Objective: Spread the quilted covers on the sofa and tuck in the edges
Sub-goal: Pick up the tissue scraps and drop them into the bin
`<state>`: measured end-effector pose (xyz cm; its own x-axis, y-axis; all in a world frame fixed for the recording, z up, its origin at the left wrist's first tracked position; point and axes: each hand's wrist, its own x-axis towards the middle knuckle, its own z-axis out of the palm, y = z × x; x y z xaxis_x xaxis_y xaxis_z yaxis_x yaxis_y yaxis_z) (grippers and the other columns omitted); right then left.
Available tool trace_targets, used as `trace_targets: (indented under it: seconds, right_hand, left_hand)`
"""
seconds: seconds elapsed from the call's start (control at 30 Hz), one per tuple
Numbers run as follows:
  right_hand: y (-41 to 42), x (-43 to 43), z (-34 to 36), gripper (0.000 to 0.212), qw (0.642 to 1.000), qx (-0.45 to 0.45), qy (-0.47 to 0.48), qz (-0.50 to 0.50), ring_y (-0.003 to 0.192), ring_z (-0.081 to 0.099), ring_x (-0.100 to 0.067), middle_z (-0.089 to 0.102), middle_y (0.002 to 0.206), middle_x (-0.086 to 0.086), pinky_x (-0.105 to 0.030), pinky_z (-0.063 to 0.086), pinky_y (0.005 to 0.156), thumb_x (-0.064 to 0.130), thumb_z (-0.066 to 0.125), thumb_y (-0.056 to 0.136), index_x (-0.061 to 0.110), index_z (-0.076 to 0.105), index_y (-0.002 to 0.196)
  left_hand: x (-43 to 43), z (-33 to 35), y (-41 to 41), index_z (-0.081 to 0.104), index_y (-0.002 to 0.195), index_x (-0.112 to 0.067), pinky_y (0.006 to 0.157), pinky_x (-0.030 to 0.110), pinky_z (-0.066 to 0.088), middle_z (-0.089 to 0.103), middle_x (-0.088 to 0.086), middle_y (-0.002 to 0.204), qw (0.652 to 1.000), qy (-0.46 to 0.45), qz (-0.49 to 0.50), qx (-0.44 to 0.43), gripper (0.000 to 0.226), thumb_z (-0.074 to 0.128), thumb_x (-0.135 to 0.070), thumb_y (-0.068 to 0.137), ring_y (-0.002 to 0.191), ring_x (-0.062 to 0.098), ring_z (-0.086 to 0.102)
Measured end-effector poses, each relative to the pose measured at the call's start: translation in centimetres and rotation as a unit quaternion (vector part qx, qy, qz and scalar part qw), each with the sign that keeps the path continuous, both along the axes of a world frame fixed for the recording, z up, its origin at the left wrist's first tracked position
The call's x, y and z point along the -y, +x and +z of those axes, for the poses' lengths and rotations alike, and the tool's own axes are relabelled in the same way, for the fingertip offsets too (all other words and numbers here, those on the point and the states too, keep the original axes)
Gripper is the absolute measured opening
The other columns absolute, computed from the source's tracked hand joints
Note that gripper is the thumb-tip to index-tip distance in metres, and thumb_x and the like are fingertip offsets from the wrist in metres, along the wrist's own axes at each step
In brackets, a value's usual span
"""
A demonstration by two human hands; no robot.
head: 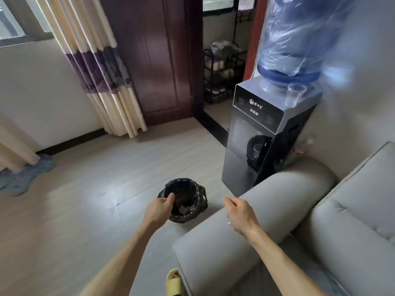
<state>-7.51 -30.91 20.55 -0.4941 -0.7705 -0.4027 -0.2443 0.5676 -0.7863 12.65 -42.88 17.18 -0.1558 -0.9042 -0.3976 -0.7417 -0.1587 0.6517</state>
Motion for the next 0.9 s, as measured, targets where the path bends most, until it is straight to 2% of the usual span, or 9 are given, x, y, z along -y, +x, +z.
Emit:
trace_targets:
  seconds: [0.1, 0.23, 0.3, 0.4, 0.53, 0.6, 0.7, 0.8, 0.9]
  right_hand:
    - [1.0, 9.4, -5.5, 0.037, 0.996, 0.063, 0.033, -0.05, 0.047, 0.042, -0.019, 0.038, 0.052, -0.001, -0.032, 0.037, 0.051, 0.027, 0.045, 0.092, 0.018, 0.033, 0.058]
    - [2.0, 18.6, -12.0, 0.03, 0.979, 0.16, 0.088, -0.095, 0.047, 0.057, -0.025, 0.051, 0.059, -0.008, -0.024, 0.036, 0.042, 0.023, 0.041, 0.097, 0.005, 0.049, 0.075]
    - [2.0, 22.3, -15.5, 0.031, 0.975, 0.168, 0.1, -0.107, 0.042, 0.047, -0.02, 0.056, 0.058, -0.007, -0.024, 0.031, 0.041, 0.026, 0.042, 0.098, 0.006, 0.049, 0.075]
    - [1.8, 26.5, -20.6, 0.034, 0.973, 0.15, 0.125, -0.123, 0.039, 0.03, -0.015, 0.041, 0.047, 0.002, -0.022, 0.023, 0.039, 0.024, 0.043, 0.096, 0.015, 0.034, 0.064]
    - [2.2, 32.1, -29.4, 0.035, 0.975, 0.073, 0.167, -0.127, 0.053, 0.041, -0.02, 0.047, 0.054, 0.003, -0.032, 0.033, 0.054, 0.03, 0.042, 0.091, 0.015, 0.041, 0.06]
    - [2.6, 34.6, -33.8, 0.036, 0.971, 0.051, 0.186, -0.139, 0.065, 0.05, -0.023, 0.055, 0.067, -0.001, -0.034, 0.037, 0.063, 0.034, 0.041, 0.094, 0.014, 0.049, 0.065]
    - [3.4, 38.0, -39.9, 0.033, 0.958, 0.126, 0.18, -0.186, 0.071, 0.051, -0.025, 0.057, 0.075, -0.002, -0.037, 0.042, 0.068, 0.038, 0.047, 0.094, 0.016, 0.054, 0.07]
    - [3.9, 39.5, -43.1, 0.04, 0.933, 0.229, 0.168, -0.222, 0.061, 0.049, -0.027, 0.056, 0.076, -0.014, -0.033, 0.041, 0.059, 0.037, 0.048, 0.097, -0.001, 0.058, 0.089]
    - [4.2, 39.7, -44.7, 0.034, 0.937, 0.236, 0.183, -0.184, 0.094, 0.057, -0.034, 0.061, 0.109, -0.018, -0.048, 0.047, 0.096, 0.038, 0.045, 0.097, 0.008, 0.061, 0.102]
  left_hand:
    - [9.3, -6.1, 0.9, 0.043, 0.052, -0.011, 0.051, 0.026, 0.039, 0.051, 0.004, 0.046, 0.999, 0.048, 0.019, -0.004, 0.061, 0.038, -0.05, 0.098, 0.042, 0.021, 0.045]
    - [17.7, -13.4, 2.4, 0.044, 0.051, -0.011, 0.043, 0.022, 0.035, 0.05, 0.003, 0.044, 0.993, 0.109, 0.023, 0.029, 0.061, 0.038, -0.047, 0.1, 0.034, 0.019, 0.042]
    - [21.7, -17.3, 2.8, 0.045, 0.055, -0.01, 0.049, 0.025, 0.039, 0.053, 0.006, 0.05, 0.99, 0.128, 0.02, 0.064, 0.061, 0.036, -0.051, 0.099, 0.043, 0.022, 0.047]
    - [26.3, -22.1, 2.5, 0.038, 0.062, -0.011, 0.061, 0.035, 0.037, 0.048, 0.01, 0.06, 0.986, 0.135, 0.0, 0.096, 0.054, 0.036, -0.049, 0.099, 0.06, 0.029, 0.044]
    - [30.9, -29.0, 0.5, 0.026, 0.064, -0.015, 0.055, 0.035, 0.024, 0.033, 0.002, 0.057, 0.987, 0.148, -0.017, 0.066, 0.039, 0.044, -0.028, 0.096, 0.058, 0.021, 0.03]
    - [32.7, -32.6, -0.7, 0.033, 0.066, -0.012, 0.058, 0.035, 0.03, 0.041, 0.001, 0.058, 0.984, 0.173, -0.008, 0.051, 0.037, 0.044, -0.036, 0.091, 0.06, 0.023, 0.038]
    - [34.5, -37.5, -2.1, 0.061, 0.09, -0.008, 0.072, 0.034, 0.045, 0.065, 0.005, 0.085, 0.977, 0.215, 0.006, -0.003, 0.048, 0.043, -0.053, 0.085, 0.082, 0.026, 0.061]
    - [34.7, -40.0, -2.6, 0.054, 0.1, -0.016, 0.066, 0.032, 0.041, 0.057, 0.006, 0.093, 0.958, 0.279, 0.004, -0.066, 0.034, 0.04, -0.046, 0.099, 0.079, 0.02, 0.055]
    - [34.9, -41.6, -1.9, 0.059, 0.114, -0.021, 0.088, 0.031, 0.038, 0.056, 0.001, 0.112, 0.961, 0.269, -0.048, -0.039, 0.031, 0.04, -0.042, 0.101, 0.103, 0.018, 0.052]
